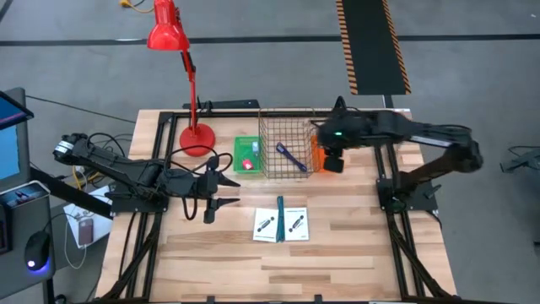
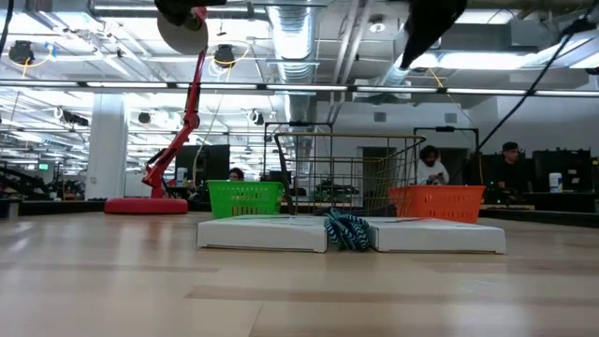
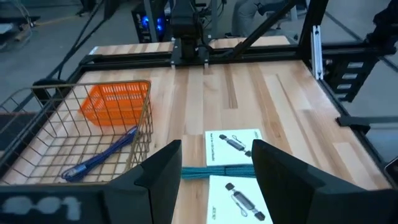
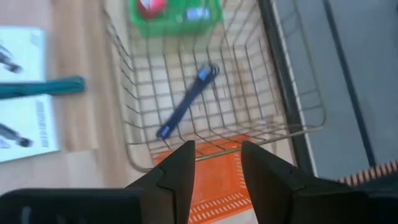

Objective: Pick and place items into bin
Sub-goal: Put the blue charger cable into the gold wire bin

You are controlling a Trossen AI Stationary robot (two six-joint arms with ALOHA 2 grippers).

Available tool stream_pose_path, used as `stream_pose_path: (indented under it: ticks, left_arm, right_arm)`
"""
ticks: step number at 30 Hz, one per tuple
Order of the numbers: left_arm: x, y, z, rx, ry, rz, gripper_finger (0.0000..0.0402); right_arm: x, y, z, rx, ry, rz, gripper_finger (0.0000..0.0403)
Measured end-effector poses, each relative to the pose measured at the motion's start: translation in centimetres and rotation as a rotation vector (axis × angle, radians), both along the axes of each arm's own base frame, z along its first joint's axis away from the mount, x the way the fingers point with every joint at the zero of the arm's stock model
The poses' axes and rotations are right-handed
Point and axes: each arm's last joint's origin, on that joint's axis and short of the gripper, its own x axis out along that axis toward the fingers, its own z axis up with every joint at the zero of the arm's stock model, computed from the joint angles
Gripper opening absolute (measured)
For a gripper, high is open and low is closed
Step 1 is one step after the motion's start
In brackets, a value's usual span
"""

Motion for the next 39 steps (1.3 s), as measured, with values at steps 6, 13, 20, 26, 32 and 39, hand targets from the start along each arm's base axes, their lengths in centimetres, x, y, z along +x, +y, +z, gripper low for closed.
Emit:
stream_pose_path:
  ticks: [6, 13, 20, 26, 32, 39]
  left_arm:
    - [0.2, -0.1, 0.5, 0.057, -0.054, -0.024, 0.0186]
    - [0.7, -0.3, 1.1, 0.0, -0.125, -0.064, 0.0186]
    - [3.6, 0.3, -0.3, 0.1, -0.094, 0.02, 0.0186]
    - [7.8, 1.5, -1.3, 0.128, 0.093, -0.084, 0.0185]
    - [12.0, 1.4, -2.0, 0.256, 0.264, -0.136, 0.0177]
    - [15.1, 0.6, -3.3, 0.458, 0.486, -0.266, 0.0167]
  right_arm:
    - [-3.6, 1.7, 2.6, -0.014, -0.114, 0.054, 0.0123]
    - [-5.7, 2.6, 3.3, 0.017, -0.135, 0.05, 0.0123]
    - [-6.4, 2.6, 2.5, 0.04, -0.01, 0.025, 0.0122]
    - [-6.8, 2.6, 2.2, 0.057, 0.038, 0.002, 0.0122]
    - [-6.9, 2.7, 2.2, 0.075, 0.033, -0.014, 0.0122]
    - [-7.3, 2.7, 2.0, 0.078, 0.083, -0.016, 0.0122]
